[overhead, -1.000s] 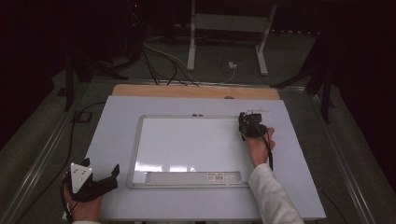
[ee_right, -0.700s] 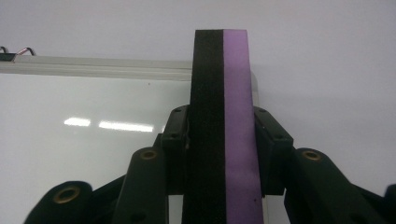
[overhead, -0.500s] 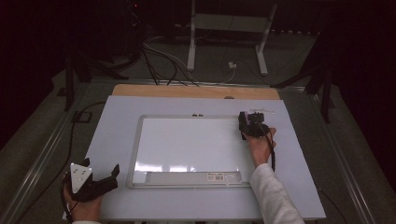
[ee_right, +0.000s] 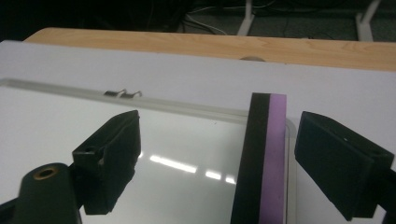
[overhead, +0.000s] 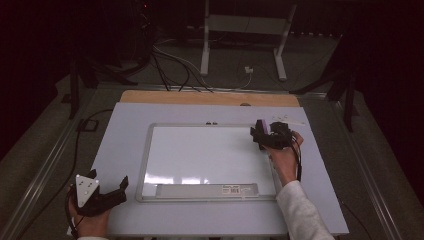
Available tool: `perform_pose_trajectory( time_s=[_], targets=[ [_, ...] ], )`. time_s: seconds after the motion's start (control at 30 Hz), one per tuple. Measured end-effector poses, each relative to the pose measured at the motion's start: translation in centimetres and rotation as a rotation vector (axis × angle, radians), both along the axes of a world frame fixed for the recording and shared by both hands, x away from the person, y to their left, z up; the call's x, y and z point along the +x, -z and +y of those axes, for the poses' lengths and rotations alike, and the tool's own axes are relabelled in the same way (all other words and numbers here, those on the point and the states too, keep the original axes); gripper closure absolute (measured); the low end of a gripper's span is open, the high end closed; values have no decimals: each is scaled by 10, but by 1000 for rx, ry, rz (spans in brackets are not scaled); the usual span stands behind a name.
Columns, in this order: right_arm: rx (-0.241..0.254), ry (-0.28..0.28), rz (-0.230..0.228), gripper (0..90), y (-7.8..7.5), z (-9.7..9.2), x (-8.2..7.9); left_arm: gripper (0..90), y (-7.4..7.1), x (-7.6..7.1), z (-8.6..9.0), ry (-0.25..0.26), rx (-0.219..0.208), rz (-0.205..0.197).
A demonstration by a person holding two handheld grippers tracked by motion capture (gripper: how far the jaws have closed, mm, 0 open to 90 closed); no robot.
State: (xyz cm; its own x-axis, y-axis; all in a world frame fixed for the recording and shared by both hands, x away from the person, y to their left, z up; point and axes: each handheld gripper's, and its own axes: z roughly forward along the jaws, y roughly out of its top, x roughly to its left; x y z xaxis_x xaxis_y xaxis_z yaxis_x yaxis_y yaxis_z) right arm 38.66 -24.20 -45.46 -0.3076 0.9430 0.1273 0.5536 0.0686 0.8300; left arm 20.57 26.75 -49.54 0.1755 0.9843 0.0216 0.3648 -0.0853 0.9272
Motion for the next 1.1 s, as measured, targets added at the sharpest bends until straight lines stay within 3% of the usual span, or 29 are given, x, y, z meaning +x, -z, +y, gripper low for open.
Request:
perform_pose_trajectory(
  time_s=[0.27,0.43,0.73,0.87,1.0,1.1],
  targets=[
    [-13,-76,-53,54,-9,-7,-26,7,0,0,1,1,-3,-2],
    [-56,-67,-63,27,-6,-14,-47,7,-1,-1,0,-2,-5,-12],
    [-35,-89,-118,12,12,-29,-83,6,-1,-1,-1,0,-1,-20],
    [4,-83,-158,12,16,-39,-98,6,-2,-2,0,1,-3,-24],
    [30,-75,-171,11,21,-49,-110,6,-3,-1,0,0,-1,-34],
    [20,-76,-168,11,24,-54,-116,6,-4,1,0,-3,6,-45]
  ],
)
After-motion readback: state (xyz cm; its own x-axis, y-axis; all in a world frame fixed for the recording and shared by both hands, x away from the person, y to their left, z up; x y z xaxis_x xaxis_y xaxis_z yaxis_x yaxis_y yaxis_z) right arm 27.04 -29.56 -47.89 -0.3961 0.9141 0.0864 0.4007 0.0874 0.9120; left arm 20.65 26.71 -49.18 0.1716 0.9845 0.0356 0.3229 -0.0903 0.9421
